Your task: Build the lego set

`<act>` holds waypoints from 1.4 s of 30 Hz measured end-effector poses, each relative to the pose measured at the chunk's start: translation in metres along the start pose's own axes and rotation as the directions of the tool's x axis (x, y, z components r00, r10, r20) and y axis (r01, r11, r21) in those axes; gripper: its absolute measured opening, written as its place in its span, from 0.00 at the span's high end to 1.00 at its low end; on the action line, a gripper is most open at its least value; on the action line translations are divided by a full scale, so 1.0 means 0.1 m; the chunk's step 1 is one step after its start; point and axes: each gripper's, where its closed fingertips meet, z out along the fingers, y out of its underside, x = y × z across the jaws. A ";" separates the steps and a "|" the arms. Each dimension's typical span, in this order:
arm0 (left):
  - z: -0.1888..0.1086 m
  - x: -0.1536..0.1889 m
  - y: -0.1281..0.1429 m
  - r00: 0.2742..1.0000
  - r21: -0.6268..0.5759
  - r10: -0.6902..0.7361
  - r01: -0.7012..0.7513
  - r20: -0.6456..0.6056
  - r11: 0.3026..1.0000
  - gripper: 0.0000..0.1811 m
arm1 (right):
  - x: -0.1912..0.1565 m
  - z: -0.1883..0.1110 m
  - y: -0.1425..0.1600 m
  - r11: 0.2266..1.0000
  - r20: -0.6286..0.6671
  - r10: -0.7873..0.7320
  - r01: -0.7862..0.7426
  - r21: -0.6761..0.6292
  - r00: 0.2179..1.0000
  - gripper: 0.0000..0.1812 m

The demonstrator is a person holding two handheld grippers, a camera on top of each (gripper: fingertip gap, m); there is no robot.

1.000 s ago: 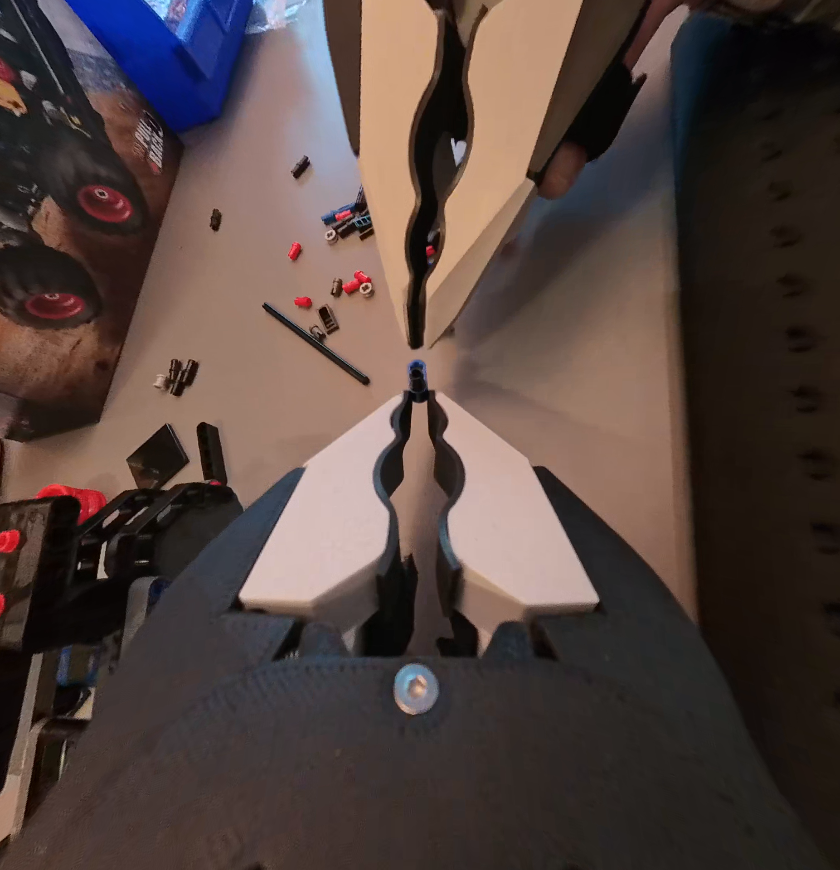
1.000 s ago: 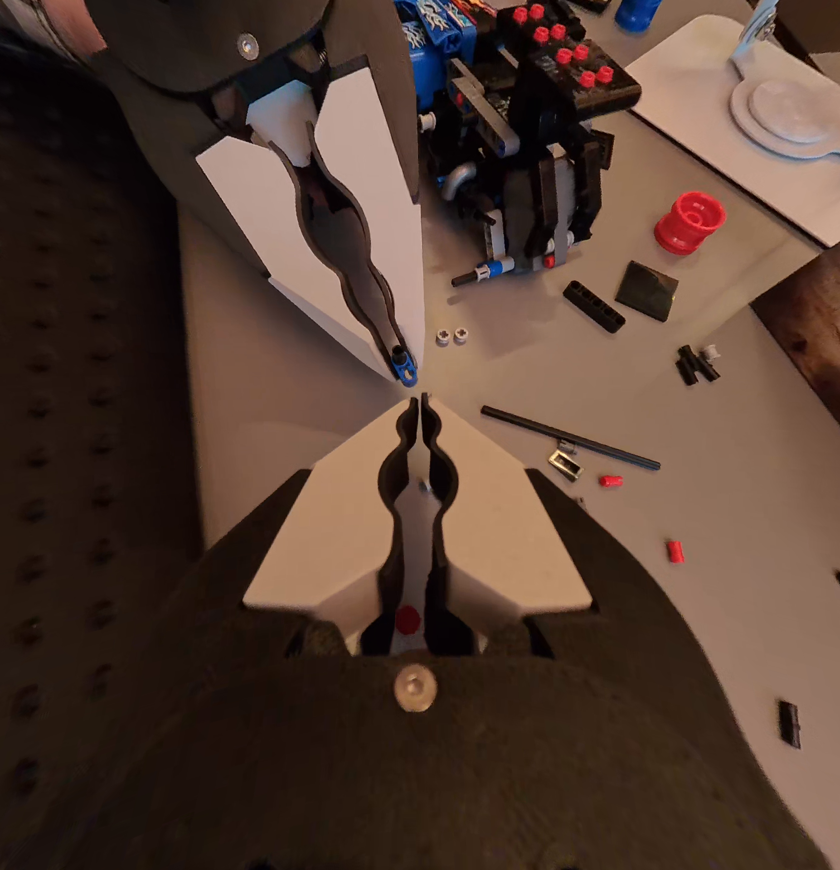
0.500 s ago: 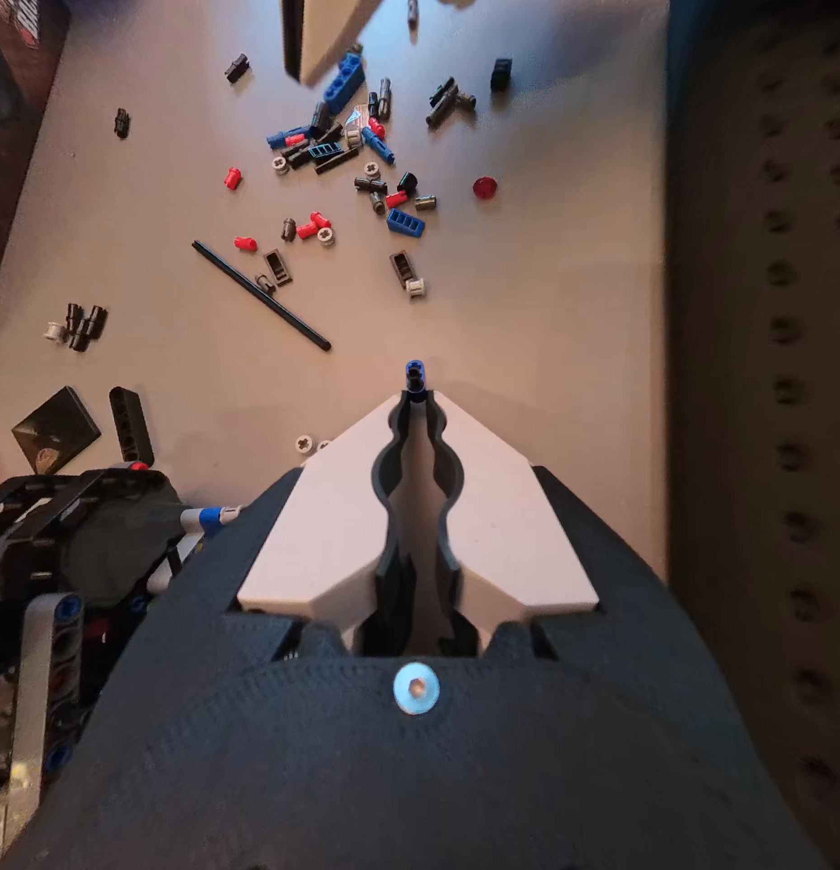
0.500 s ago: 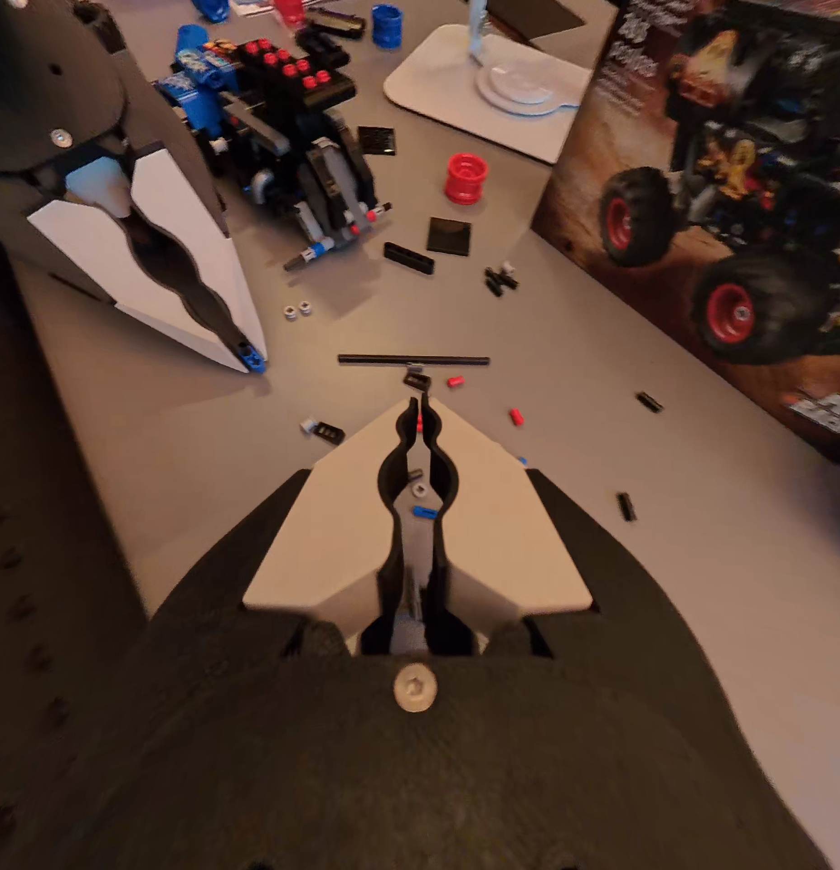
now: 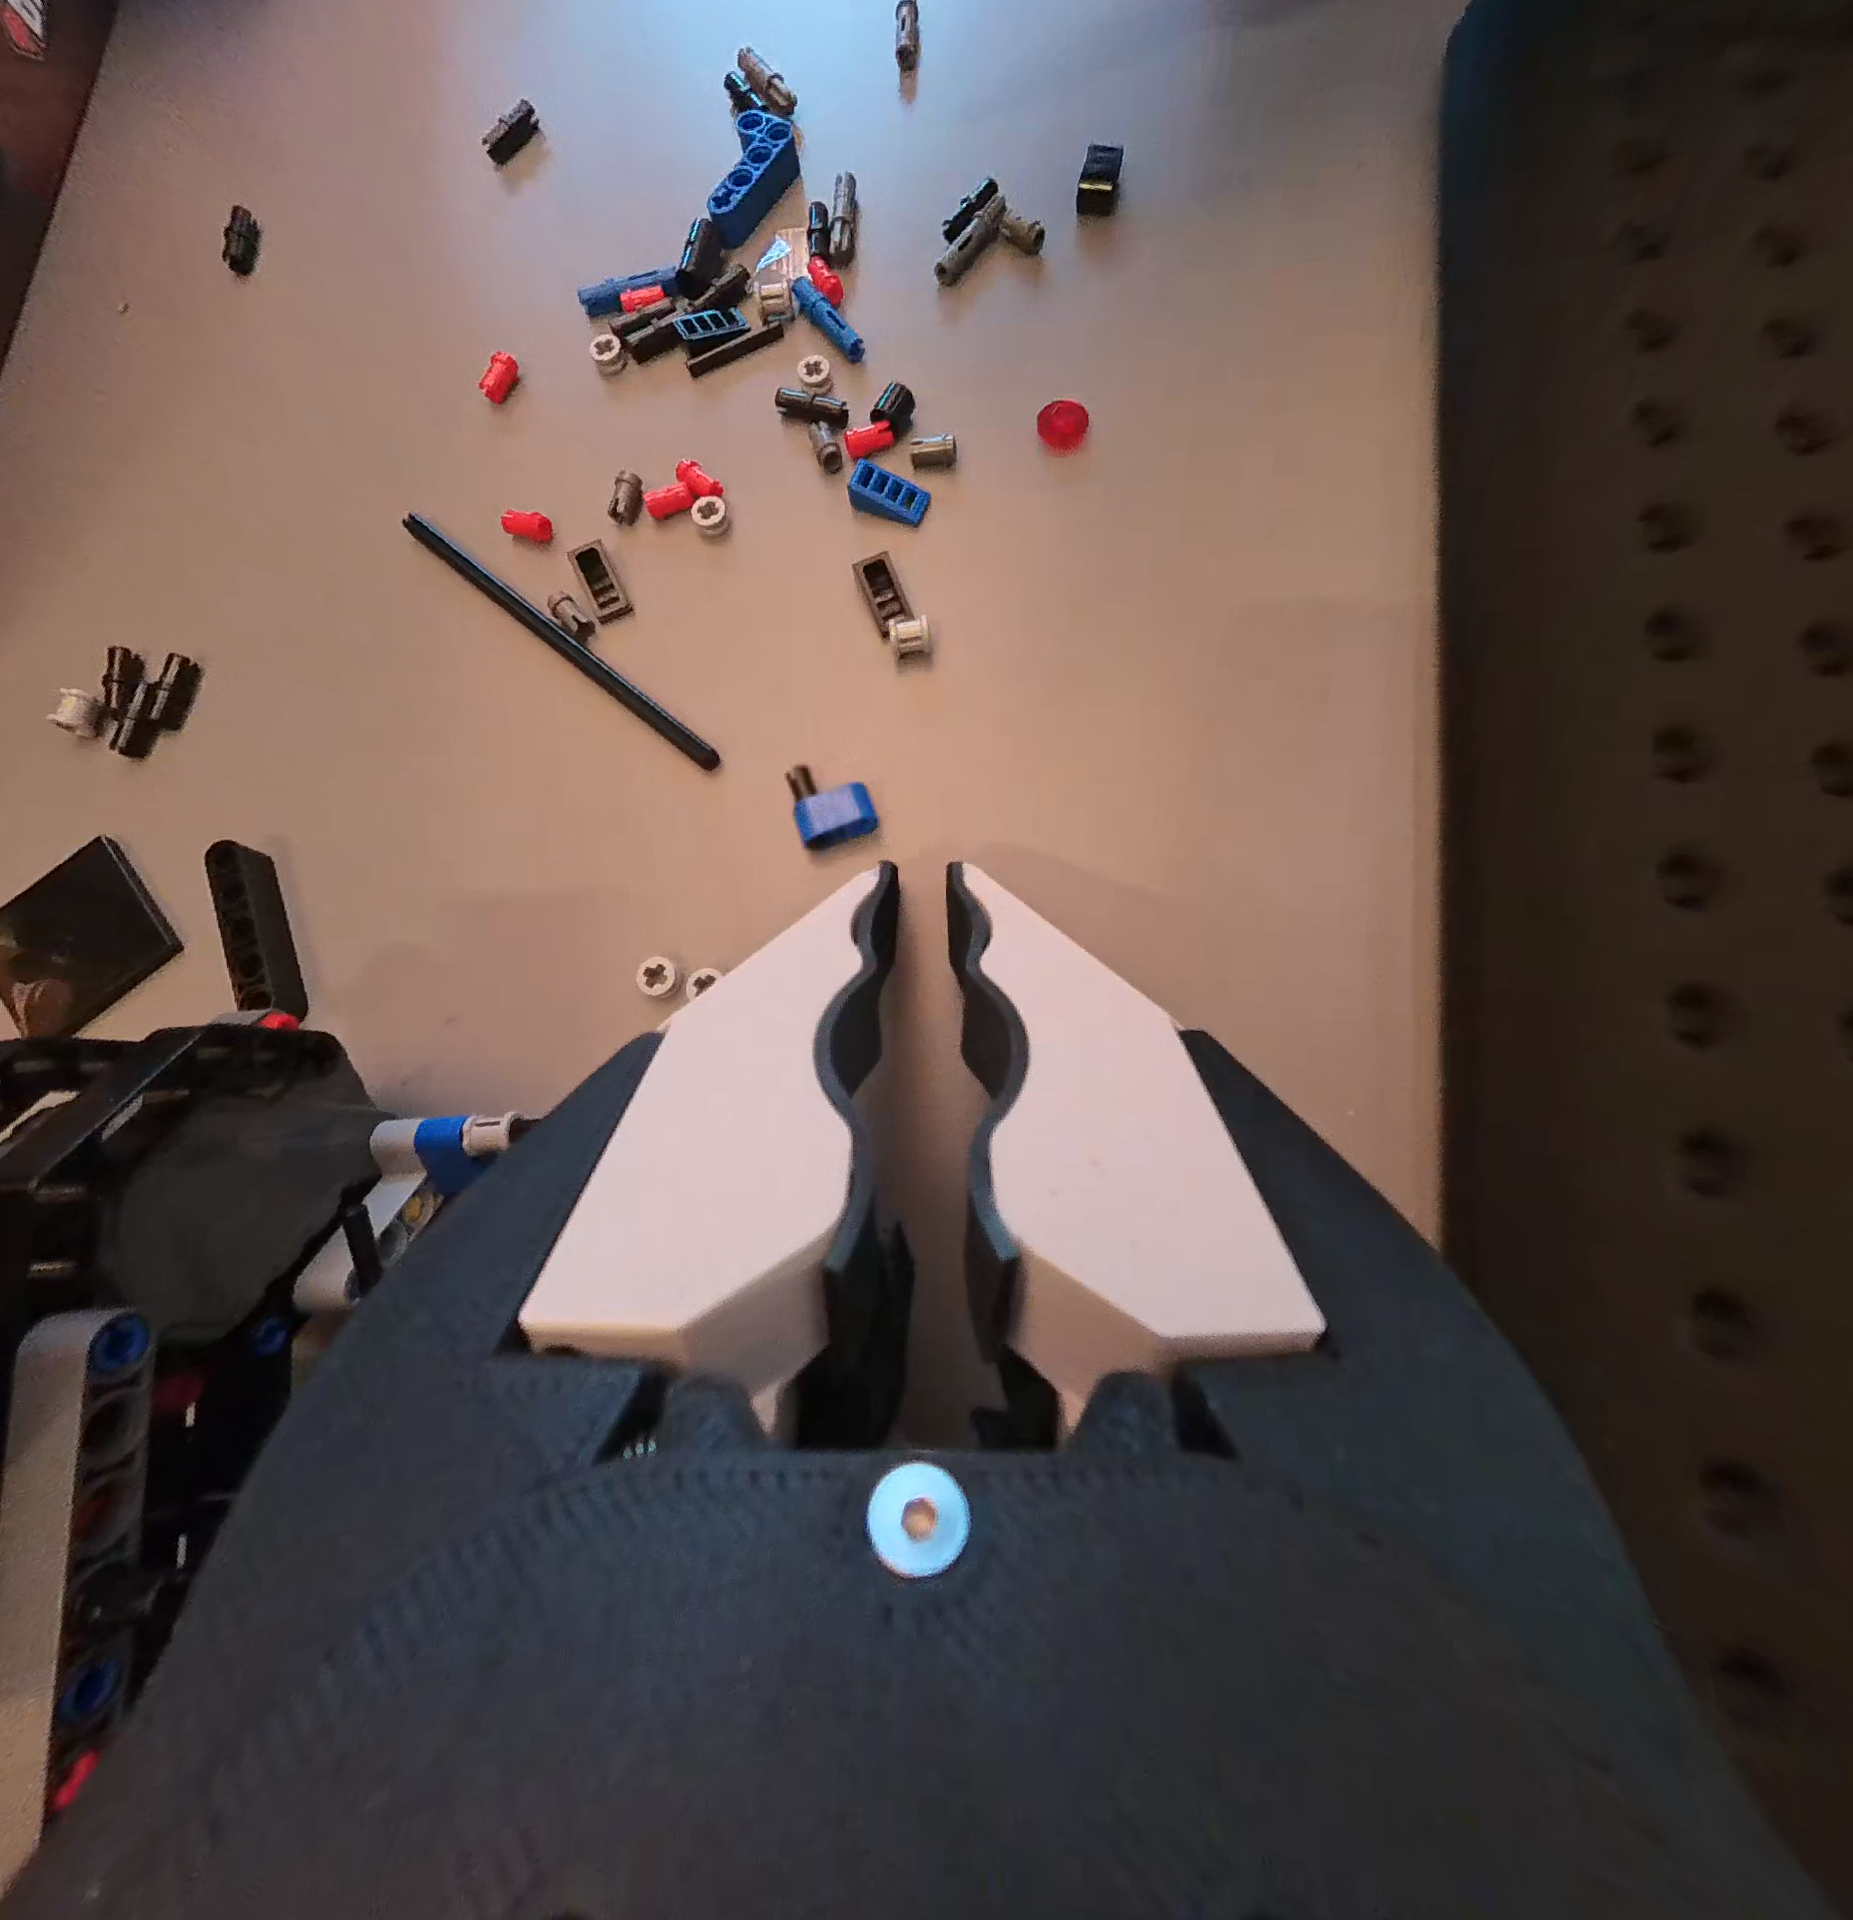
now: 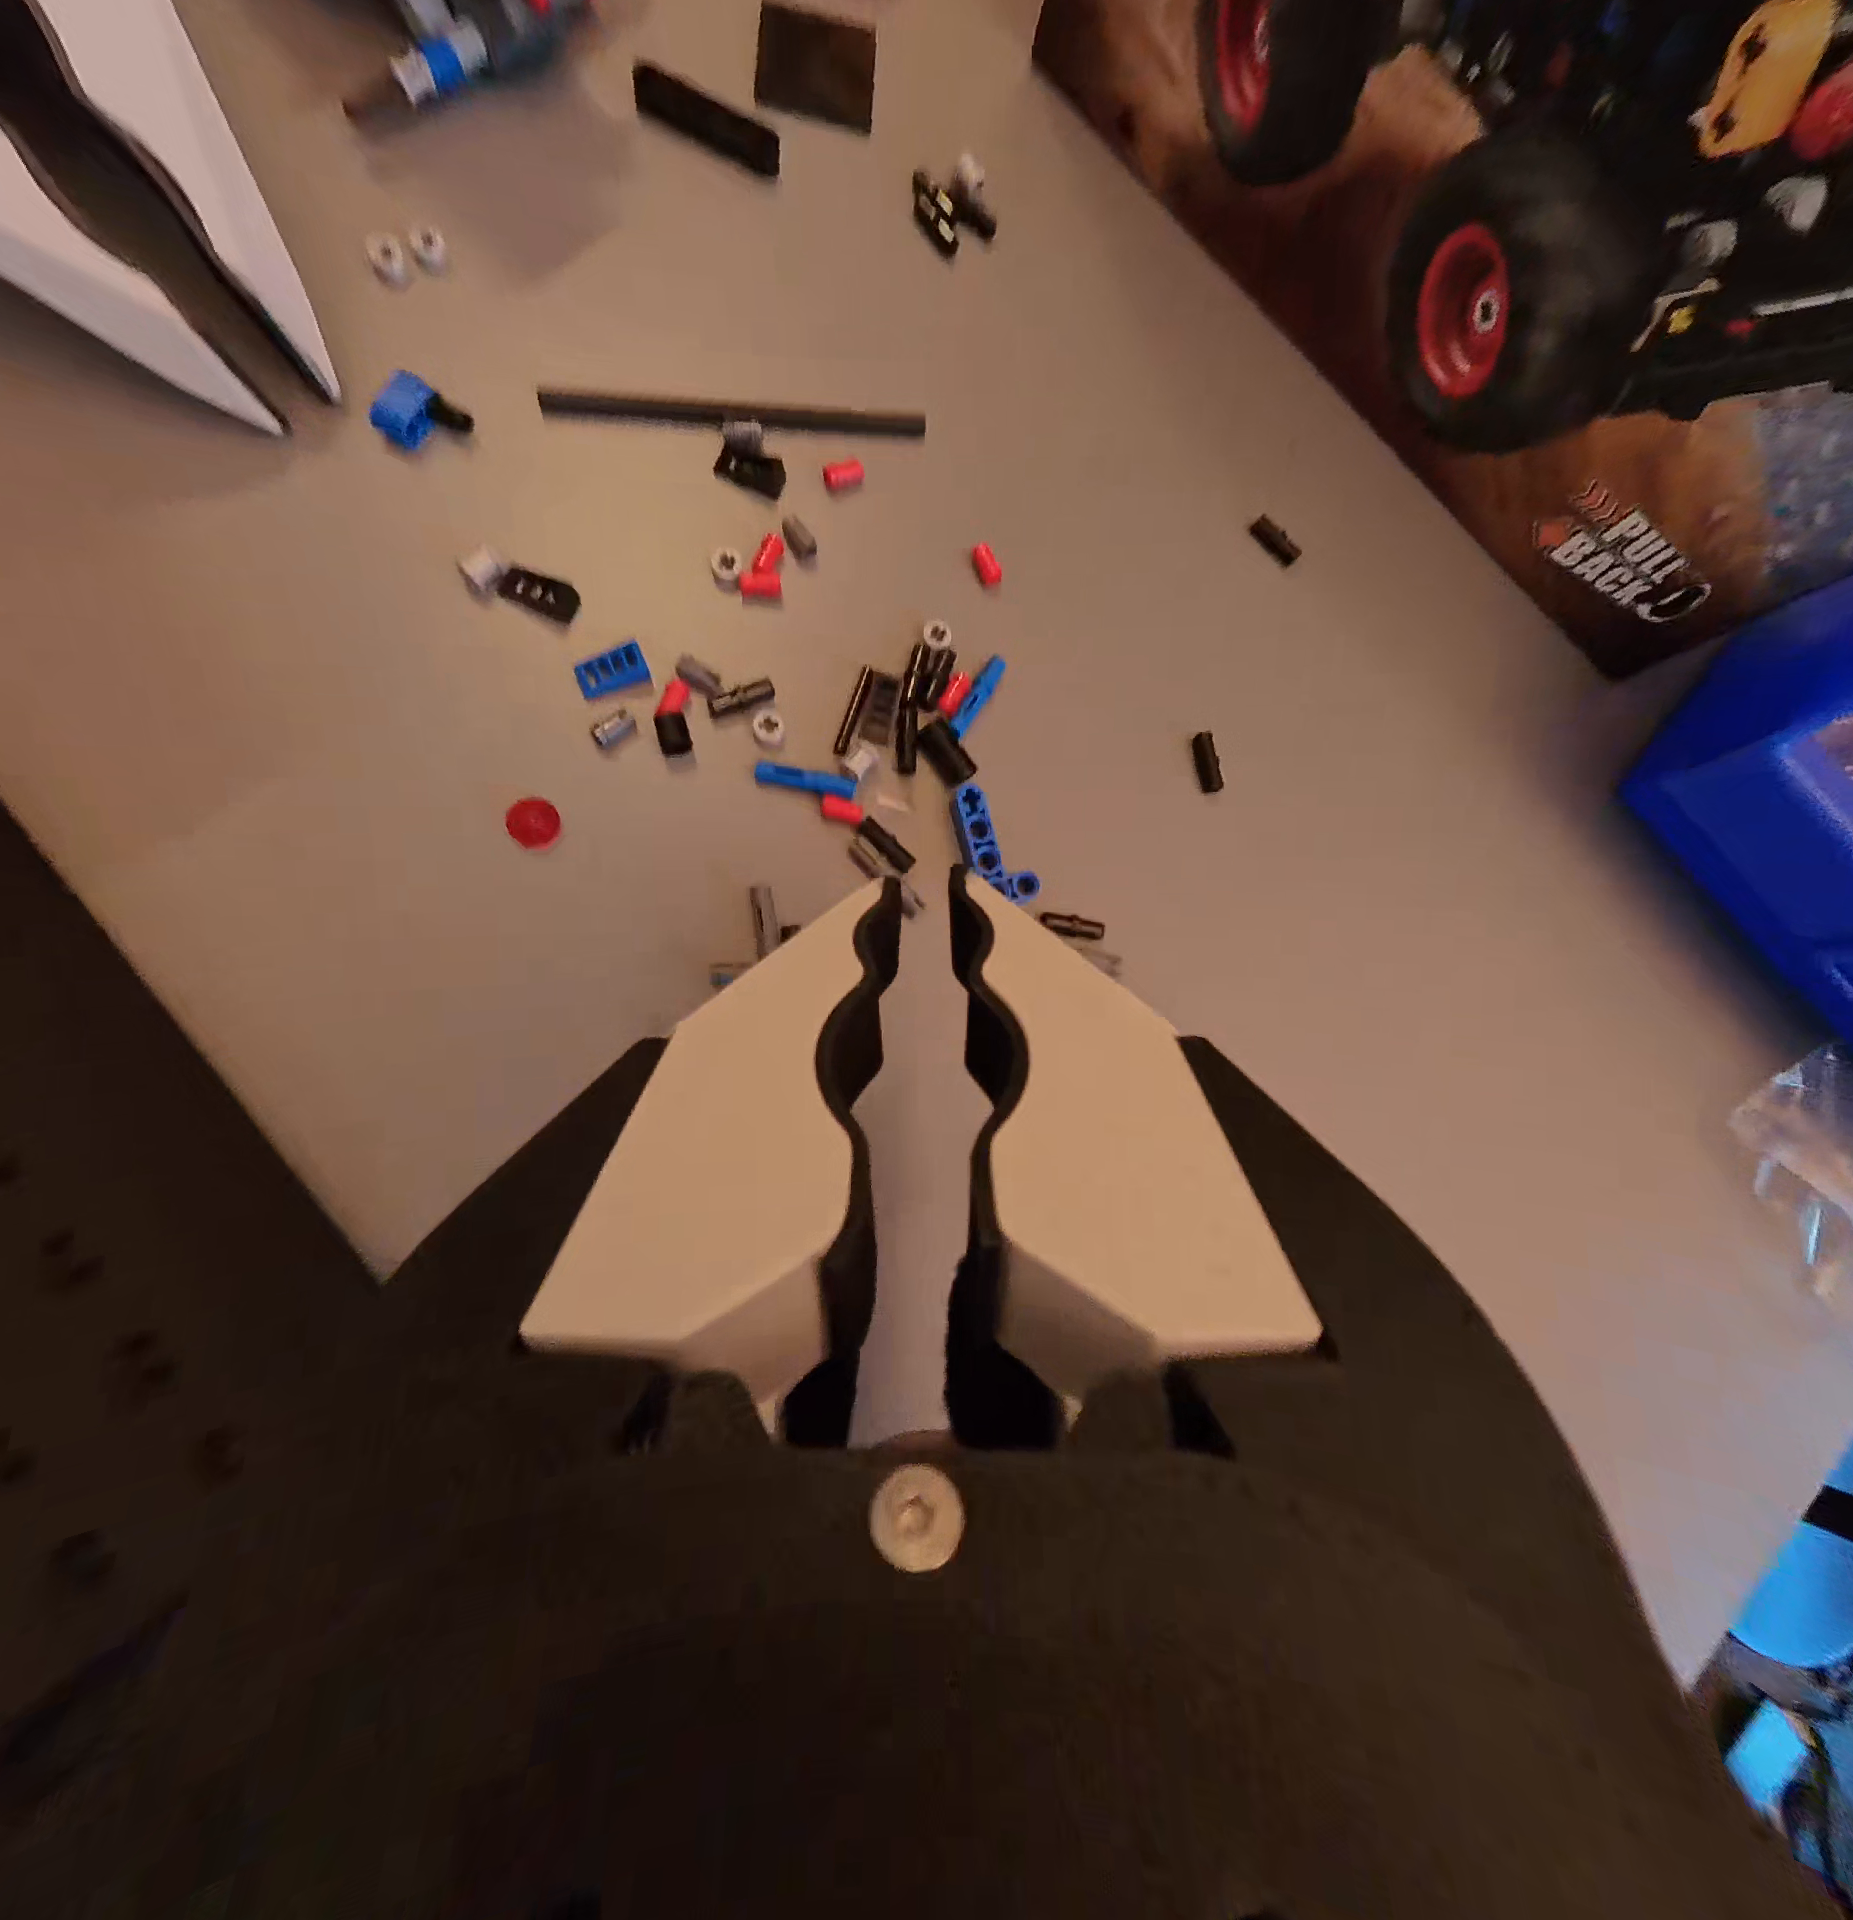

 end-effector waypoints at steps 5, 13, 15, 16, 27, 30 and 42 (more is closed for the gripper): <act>0.01 0.00 -0.01 1.000 0.002 0.008 -0.008 0.003 1.000 0.95 | -0.05 0.13 0.13 0.993 0.033 -0.078 0.080 -0.087 0.996 0.95; 0.01 -0.02 -0.02 1.000 0.005 0.015 -0.015 0.013 1.000 0.94 | -0.06 0.35 0.21 0.976 0.092 -0.123 0.138 -0.171 0.988 0.97; 0.01 -0.02 -0.03 1.000 0.006 0.017 -0.017 0.016 1.000 0.93 | -0.07 0.36 0.22 0.975 0.105 -0.119 0.136 -0.178 0.987 0.99; 0.01 -0.02 -0.03 1.000 0.006 0.019 -0.020 0.019 1.000 0.93 | -0.08 0.36 0.21 0.975 0.111 -0.113 0.132 -0.178 0.987 0.99; -0.08 -0.13 -0.19 0.989 0.071 0.080 -0.089 0.124 0.993 0.91 | -0.41 0.16 -0.33 0.991 0.224 0.034 -0.062 0.119 0.974 0.99; -0.16 -0.17 -0.33 0.970 0.121 0.134 -0.161 0.203 0.979 0.90 | -0.59 0.11 -0.65 0.962 0.271 0.072 -0.139 0.235 0.960 0.99; -0.44 -0.16 -0.71 0.841 0.184 0.293 -0.410 0.455 0.893 0.90 | -1.05 0.18 -1.34 0.842 0.490 0.170 -0.384 0.378 0.855 0.99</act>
